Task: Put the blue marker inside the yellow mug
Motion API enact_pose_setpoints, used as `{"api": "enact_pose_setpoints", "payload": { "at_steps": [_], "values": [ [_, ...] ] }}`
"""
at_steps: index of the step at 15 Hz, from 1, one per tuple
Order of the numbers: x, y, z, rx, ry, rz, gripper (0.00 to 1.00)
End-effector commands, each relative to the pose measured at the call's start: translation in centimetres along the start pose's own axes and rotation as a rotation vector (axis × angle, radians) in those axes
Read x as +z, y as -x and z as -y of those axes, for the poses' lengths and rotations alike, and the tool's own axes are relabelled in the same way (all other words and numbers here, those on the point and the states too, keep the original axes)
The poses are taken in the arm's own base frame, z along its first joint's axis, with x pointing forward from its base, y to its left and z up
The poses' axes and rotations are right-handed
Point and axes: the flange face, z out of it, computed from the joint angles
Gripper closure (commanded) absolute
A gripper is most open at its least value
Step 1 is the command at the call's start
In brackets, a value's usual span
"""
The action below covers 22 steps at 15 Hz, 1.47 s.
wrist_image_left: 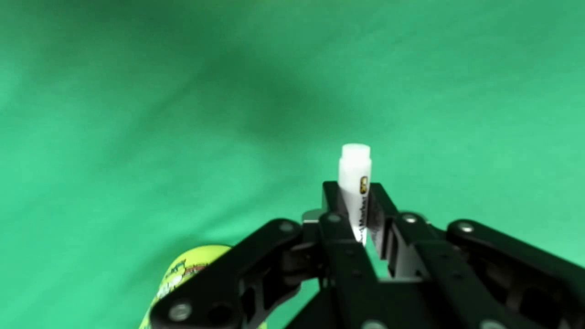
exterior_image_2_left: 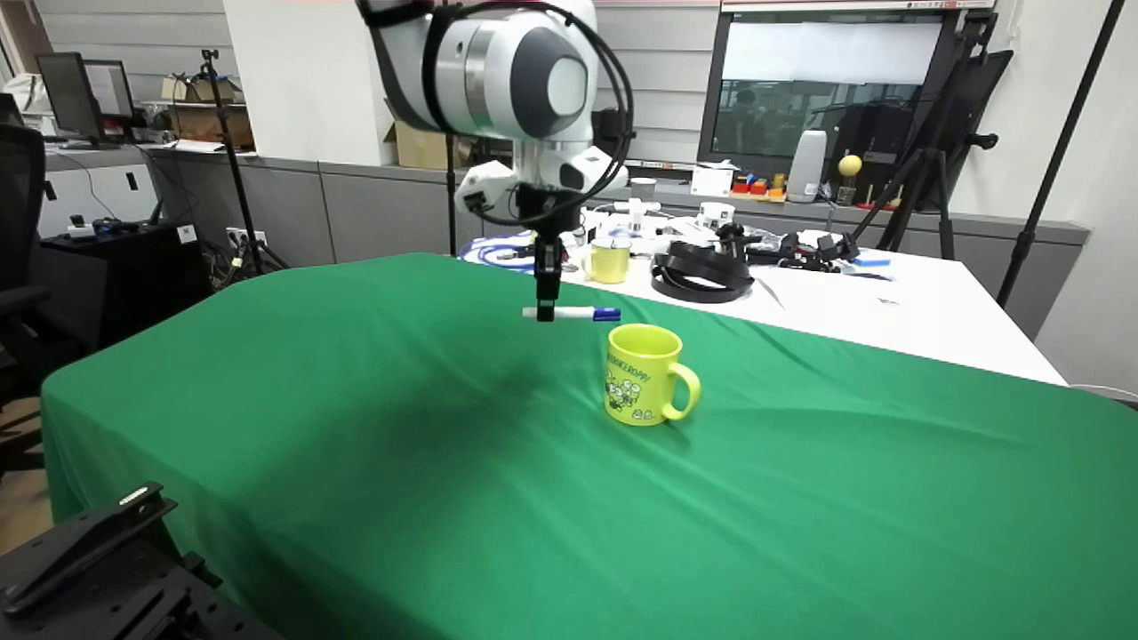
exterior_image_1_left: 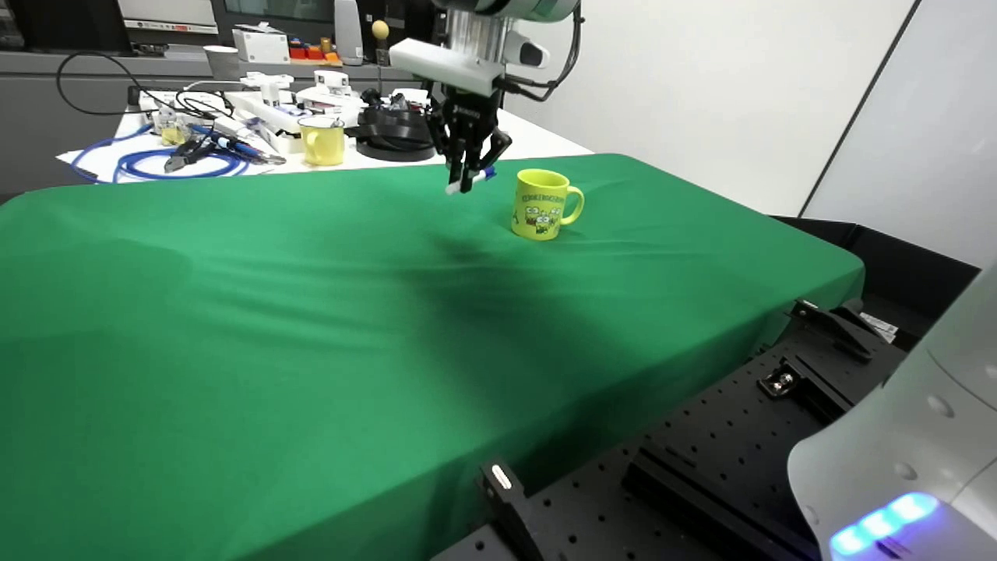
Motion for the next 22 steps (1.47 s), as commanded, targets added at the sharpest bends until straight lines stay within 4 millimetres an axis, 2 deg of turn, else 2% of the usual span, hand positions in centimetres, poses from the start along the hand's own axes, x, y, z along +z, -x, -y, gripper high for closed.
{"api": "enact_pose_setpoints", "payload": {
  "at_steps": [1, 5, 9, 11, 14, 17, 18, 22],
  "values": [
    [-6.1, -4.5, -2.1, 0.054, -0.136, 0.111, 0.96],
    [-10.4, -9.8, -6.6, 0.132, -0.284, 0.273, 0.96],
    [-12.0, -14.1, -11.9, 0.228, -0.390, 0.444, 0.96],
    [-11.5, -15.5, -14.2, 0.269, -0.419, 0.533, 0.96],
    [-10.1, -16.3, -16.7, 0.321, -0.454, 0.666, 0.96],
    [-8.3, -16.7, -18.2, 0.376, -0.506, 0.764, 0.96],
    [-8.4, -17.7, -19.2, 0.390, -0.521, 0.783, 0.96],
    [-5.5, -19.1, -20.8, 0.463, -0.571, 0.848, 0.96]
  ]
}}
